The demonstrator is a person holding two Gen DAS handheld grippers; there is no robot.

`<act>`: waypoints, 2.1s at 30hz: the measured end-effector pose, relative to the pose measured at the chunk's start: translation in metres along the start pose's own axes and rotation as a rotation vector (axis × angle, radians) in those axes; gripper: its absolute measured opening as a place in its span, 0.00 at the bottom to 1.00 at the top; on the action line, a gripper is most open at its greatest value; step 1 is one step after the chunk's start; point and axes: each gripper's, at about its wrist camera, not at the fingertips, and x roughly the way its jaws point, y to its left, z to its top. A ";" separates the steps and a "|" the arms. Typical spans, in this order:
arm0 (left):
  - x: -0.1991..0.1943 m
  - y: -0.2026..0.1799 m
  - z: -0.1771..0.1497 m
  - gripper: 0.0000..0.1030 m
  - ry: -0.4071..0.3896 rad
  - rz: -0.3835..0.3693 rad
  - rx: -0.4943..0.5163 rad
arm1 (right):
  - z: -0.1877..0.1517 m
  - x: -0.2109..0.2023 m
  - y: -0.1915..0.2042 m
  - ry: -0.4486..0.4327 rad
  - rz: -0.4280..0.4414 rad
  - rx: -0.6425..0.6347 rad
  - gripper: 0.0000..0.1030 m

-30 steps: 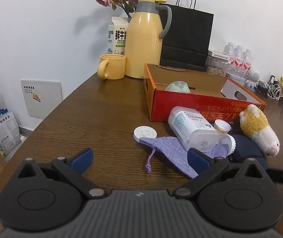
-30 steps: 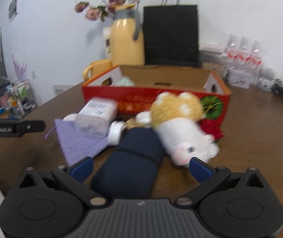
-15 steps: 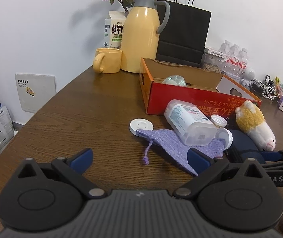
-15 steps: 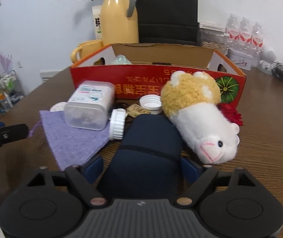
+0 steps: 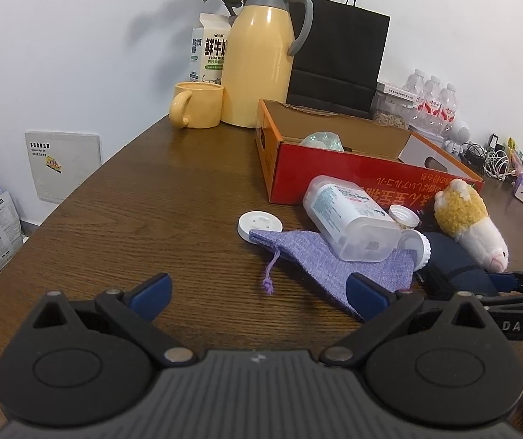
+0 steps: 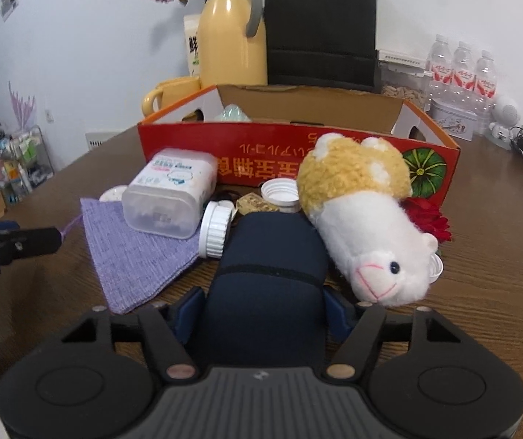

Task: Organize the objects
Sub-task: 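Grasp the navy pouch with the right gripper, then grasp the purple drawstring pouch with the left gripper while the right gripper holds the navy pouch, then lower both pouches into the box and open both grippers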

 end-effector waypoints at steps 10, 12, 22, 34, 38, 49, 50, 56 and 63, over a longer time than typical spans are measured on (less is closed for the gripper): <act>0.020 -0.017 0.011 1.00 -0.010 -0.001 0.101 | -0.013 -0.019 -0.006 -0.049 0.039 0.031 0.61; 0.030 -0.020 0.015 1.00 0.002 0.009 0.135 | -0.015 -0.024 -0.007 -0.060 0.048 0.037 0.61; 0.064 -0.029 0.019 0.91 0.059 -0.116 0.207 | -0.018 -0.032 -0.010 -0.083 0.073 0.049 0.61; 0.033 -0.020 0.009 0.07 0.024 -0.157 0.101 | -0.020 -0.034 -0.011 -0.088 0.094 0.050 0.61; 0.014 -0.016 0.012 0.07 -0.023 -0.127 0.086 | -0.020 -0.038 -0.010 -0.099 0.097 0.050 0.61; -0.025 -0.015 0.037 0.07 -0.167 -0.105 0.077 | -0.009 -0.063 -0.008 -0.192 0.084 0.034 0.61; -0.027 -0.017 0.040 0.07 -0.176 -0.109 0.078 | -0.007 -0.064 -0.007 -0.202 0.084 0.029 0.61; -0.032 -0.033 0.058 0.07 -0.233 -0.142 0.100 | 0.012 -0.065 -0.009 -0.249 0.080 0.011 0.61; -0.015 -0.057 0.086 0.07 -0.277 -0.187 0.109 | 0.047 -0.052 -0.015 -0.304 0.070 0.000 0.61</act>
